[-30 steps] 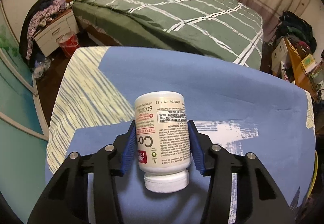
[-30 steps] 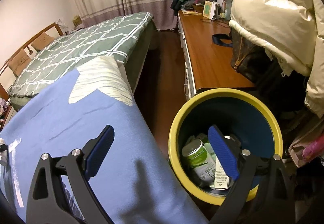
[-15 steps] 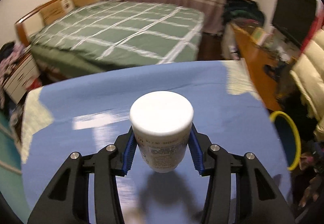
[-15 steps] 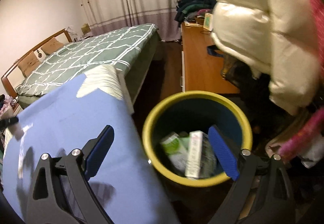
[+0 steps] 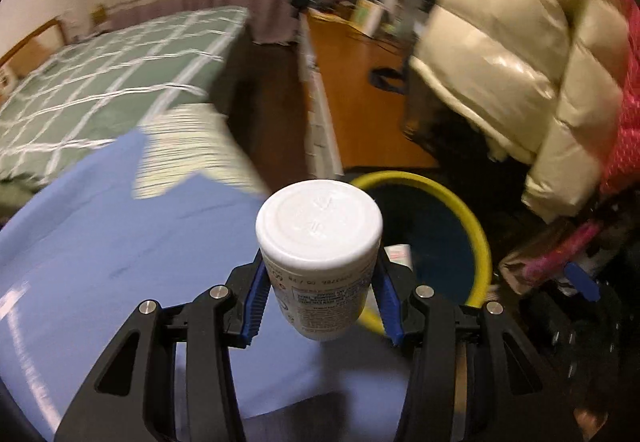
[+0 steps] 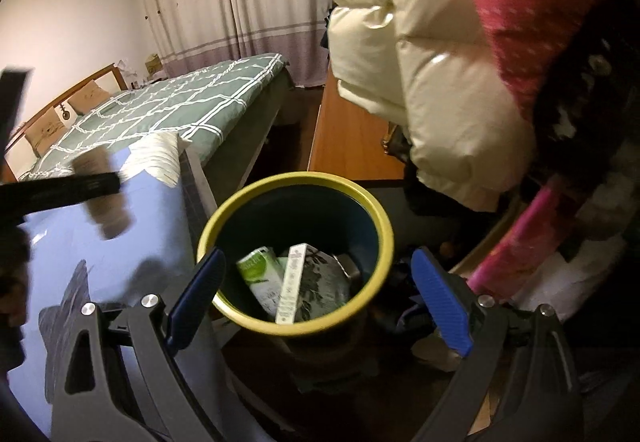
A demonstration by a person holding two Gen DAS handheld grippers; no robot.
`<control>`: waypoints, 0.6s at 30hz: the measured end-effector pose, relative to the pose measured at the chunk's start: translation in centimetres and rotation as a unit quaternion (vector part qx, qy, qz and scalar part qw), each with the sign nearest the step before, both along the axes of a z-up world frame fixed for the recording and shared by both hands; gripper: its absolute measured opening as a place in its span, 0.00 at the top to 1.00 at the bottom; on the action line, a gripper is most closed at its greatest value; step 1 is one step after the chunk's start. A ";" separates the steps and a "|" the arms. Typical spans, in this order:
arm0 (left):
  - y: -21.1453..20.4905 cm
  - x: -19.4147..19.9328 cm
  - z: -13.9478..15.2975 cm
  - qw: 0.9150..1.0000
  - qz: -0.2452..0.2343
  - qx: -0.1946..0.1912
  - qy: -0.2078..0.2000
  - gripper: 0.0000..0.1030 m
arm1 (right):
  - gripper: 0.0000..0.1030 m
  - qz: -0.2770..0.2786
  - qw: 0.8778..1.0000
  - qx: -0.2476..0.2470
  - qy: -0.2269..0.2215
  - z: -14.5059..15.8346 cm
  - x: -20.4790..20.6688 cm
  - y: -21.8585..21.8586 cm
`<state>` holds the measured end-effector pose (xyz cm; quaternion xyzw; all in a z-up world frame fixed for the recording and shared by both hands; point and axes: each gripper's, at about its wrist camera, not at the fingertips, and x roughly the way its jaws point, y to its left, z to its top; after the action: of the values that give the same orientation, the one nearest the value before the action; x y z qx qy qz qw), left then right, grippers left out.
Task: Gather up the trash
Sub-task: 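Carry the pill bottle with the left gripper and drop it into the bin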
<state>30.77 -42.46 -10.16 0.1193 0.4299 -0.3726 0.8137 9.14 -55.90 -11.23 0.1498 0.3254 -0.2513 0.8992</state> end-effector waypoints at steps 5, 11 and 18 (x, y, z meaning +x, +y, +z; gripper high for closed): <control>-6.9 -1.0 -2.7 0.999 -0.039 0.017 0.024 0.54 | 0.13 -0.007 1.000 -0.002 0.006 -0.1 -1.6 -1.0; -10.5 -1.7 -5.9 0.997 -0.045 0.045 0.045 0.54 | 0.13 -0.014 1.000 -0.004 0.012 -0.3 -3.1 -1.8; -6.4 -3.1 -4.1 0.999 -0.023 0.022 0.002 0.09 | 0.13 -0.004 1.000 -0.003 0.010 0.1 -3.7 -1.0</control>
<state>27.63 -48.81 -14.29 0.1463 0.4366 -0.3815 0.8015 5.40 -56.88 -11.14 0.1459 0.3327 -0.2577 0.8953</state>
